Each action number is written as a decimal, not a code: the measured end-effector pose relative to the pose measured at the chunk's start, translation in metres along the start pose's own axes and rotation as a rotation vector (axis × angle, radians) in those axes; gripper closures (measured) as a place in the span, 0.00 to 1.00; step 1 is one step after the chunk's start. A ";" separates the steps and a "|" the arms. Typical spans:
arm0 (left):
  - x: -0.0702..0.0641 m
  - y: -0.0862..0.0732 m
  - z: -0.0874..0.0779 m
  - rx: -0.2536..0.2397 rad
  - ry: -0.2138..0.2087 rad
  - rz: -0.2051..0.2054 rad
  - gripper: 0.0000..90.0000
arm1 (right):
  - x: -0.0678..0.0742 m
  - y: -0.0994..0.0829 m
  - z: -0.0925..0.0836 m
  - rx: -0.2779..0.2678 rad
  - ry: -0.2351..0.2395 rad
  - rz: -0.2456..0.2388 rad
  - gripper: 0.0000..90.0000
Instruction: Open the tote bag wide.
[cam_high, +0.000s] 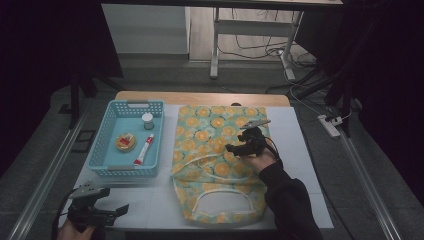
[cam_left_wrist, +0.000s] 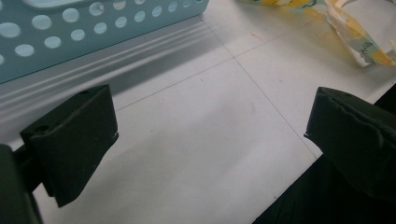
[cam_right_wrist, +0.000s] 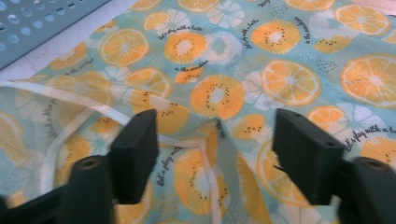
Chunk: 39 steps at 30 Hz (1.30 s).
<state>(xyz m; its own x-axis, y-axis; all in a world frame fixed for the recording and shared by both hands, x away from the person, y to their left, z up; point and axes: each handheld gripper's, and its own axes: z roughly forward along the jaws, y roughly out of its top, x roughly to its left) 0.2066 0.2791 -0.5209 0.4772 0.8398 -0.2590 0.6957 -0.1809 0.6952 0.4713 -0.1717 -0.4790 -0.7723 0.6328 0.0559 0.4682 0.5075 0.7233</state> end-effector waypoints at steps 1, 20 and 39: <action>0.000 0.000 0.000 -0.001 0.000 -0.001 0.02 | 0.002 0.000 -0.003 -0.003 -0.007 0.002 0.25; 0.000 0.000 0.000 -0.001 -0.002 -0.003 0.02 | 0.040 -0.019 -0.022 0.081 0.107 -0.081 0.00; 0.000 0.000 0.000 -0.002 -0.003 -0.004 0.02 | 0.066 -0.054 0.006 0.208 0.121 -0.148 0.00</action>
<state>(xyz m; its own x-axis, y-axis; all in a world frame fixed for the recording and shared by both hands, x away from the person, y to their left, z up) 0.2066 0.2796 -0.5210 0.4762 0.8390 -0.2634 0.6962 -0.1768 0.6957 0.3971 -0.1538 -0.5185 -0.8787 0.4746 0.0515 0.4150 0.7060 0.5739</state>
